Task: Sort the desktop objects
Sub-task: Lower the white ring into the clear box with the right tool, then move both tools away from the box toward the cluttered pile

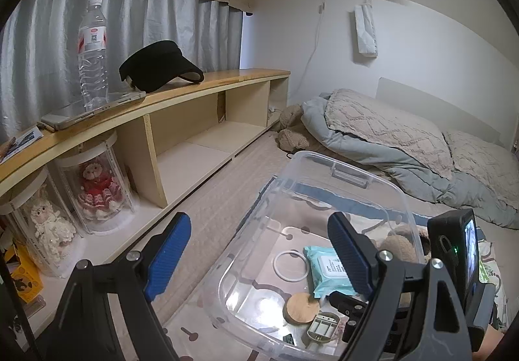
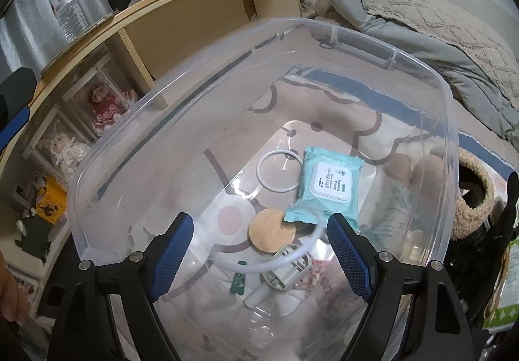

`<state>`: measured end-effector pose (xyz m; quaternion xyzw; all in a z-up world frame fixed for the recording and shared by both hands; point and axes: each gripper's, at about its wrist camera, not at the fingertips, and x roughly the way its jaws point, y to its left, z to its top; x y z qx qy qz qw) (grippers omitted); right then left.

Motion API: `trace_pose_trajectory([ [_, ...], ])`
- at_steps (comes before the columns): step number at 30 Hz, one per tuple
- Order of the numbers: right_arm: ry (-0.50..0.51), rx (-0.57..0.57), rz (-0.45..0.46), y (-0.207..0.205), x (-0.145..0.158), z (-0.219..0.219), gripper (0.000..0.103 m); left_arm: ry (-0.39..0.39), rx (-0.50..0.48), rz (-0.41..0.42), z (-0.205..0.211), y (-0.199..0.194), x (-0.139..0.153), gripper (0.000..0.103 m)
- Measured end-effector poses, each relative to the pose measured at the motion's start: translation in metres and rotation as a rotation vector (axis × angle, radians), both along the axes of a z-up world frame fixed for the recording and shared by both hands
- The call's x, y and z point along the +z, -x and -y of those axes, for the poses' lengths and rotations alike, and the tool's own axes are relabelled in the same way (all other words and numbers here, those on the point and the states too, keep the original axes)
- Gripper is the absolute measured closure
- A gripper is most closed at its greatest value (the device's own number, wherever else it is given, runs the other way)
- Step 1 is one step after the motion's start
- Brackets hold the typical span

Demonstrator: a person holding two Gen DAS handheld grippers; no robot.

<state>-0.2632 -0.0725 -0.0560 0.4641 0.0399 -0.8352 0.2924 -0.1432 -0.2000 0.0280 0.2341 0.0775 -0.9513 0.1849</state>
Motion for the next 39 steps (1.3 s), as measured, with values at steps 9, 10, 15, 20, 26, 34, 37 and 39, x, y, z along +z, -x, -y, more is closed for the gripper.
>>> trace_pose_trajectory([
  [9,0.006,-0.005,-0.007,0.001,0.002,0.000,0.006,0.006,-0.001,-0.001,0.002,-0.003,0.000,0.016],
  [10,0.005,-0.003,-0.007,0.000,0.002,0.001,0.006,0.006,-0.002,0.000,0.002,-0.003,0.000,0.016],
  [15,0.007,-0.003,-0.015,0.000,0.003,0.000,0.006,0.013,-0.003,0.001,0.001,-0.003,0.000,0.016],
  [20,0.032,-0.012,-0.042,-0.002,0.007,-0.004,0.006,0.016,-0.005,0.005,-0.001,-0.003,0.000,0.016],
  [26,0.064,-0.018,-0.103,-0.010,0.014,-0.008,0.000,0.024,-0.010,0.007,-0.006,-0.005,0.001,0.016],
  [34,0.104,-0.043,-0.171,-0.020,0.030,-0.017,0.000,0.035,-0.013,0.008,-0.012,-0.010,0.002,0.016],
  [37,0.111,-0.059,-0.201,-0.023,0.035,-0.023,0.000,0.044,-0.012,0.002,-0.015,-0.014,0.004,0.009],
  [39,0.118,-0.067,-0.216,-0.026,0.038,-0.027,0.000,0.043,-0.017,0.000,-0.017,-0.017,0.005,0.009],
])
